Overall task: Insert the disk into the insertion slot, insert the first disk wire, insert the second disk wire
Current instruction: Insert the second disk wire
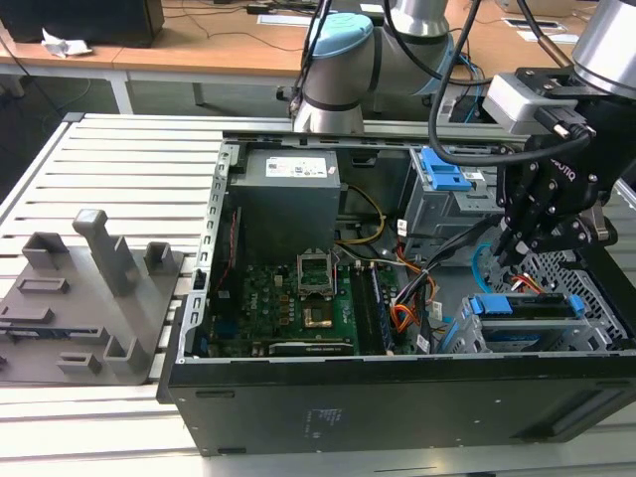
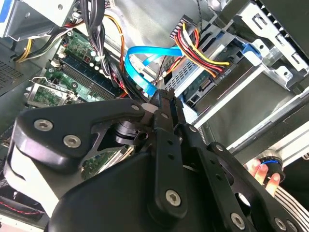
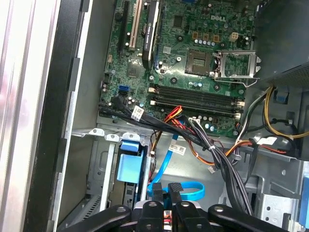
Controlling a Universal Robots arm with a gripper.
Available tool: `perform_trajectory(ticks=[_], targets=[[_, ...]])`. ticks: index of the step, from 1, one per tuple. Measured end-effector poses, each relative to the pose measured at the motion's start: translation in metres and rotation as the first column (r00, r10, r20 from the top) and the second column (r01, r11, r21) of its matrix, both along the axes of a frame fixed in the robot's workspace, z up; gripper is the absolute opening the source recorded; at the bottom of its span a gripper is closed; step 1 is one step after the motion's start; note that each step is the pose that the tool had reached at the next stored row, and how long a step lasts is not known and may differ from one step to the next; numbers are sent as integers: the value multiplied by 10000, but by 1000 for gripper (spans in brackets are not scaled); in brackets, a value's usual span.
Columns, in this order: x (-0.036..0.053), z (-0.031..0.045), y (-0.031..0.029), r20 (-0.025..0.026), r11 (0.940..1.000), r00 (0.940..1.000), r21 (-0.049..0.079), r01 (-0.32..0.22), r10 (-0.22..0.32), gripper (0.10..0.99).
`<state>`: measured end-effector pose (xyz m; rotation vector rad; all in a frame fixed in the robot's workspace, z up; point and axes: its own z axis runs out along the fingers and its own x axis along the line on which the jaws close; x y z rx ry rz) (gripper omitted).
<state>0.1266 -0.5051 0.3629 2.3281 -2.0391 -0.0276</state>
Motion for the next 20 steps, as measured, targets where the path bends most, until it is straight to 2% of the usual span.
perform_trajectory(ticks=[3,6,8,9,10,14,18,20], targets=[[0,0,0,0,10000,10000,-3,0,0,165],[3,-1,-32,0,10000,10000,-3,1,-1,165],[5,-2,-132,0,10000,10000,-4,0,0,165],[6,-3,-203,0,10000,10000,-3,0,0,165],[6,-3,-231,0,10000,10000,-3,0,0,165],[6,-4,-330,0,10000,10000,-3,0,0,165],[6,-6,-391,0,10000,10000,6,5,-5,165],[7,-8,-393,0,9999,10000,121,42,-42,165]])
